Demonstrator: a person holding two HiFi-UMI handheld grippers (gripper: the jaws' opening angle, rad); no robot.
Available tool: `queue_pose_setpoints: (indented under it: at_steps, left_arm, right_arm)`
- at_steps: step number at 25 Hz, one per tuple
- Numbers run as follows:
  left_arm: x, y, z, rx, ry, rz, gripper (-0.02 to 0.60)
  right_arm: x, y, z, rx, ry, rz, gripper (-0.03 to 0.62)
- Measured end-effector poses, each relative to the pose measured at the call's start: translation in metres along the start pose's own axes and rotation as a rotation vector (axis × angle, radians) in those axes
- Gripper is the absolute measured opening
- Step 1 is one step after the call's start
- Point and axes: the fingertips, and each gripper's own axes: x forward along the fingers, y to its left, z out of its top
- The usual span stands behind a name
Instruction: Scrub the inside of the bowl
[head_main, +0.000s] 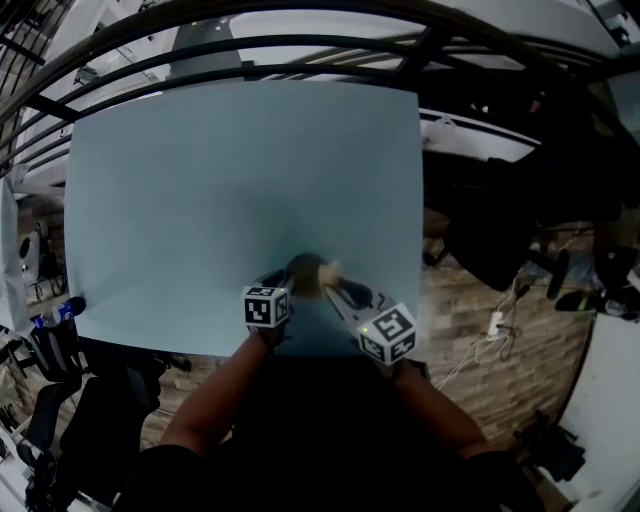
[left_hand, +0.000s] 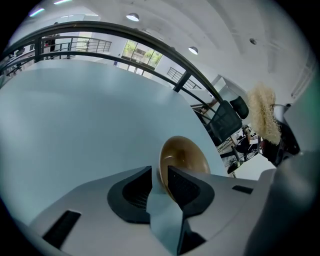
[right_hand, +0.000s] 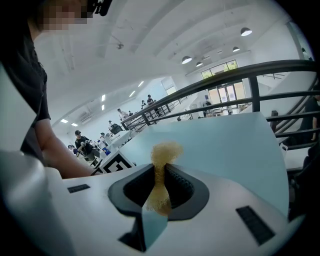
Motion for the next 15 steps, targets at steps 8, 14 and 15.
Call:
queue_pose_setpoints:
  at_steps: [8,14,15]
  left_arm:
    - [-0.001,-0.001,-0.005,0.038,0.008,0.034,0.015]
    - [-0.002,-0.014,-0.004,0.059,-0.004,0.036,0.008]
    - [-0.004,-0.017,-0.003,0.065,-0.008,0.036,0.008]
  right_arm:
    - [-0.01,0.006,-0.007,0.001,0.002,-0.001,0.066]
    - [-0.027,0.001,-0.01,-0.016,-0.01,-0.01,0.066]
    - [-0.03,0.001,-0.011,-0.017,-0.01,-0.012,0.066]
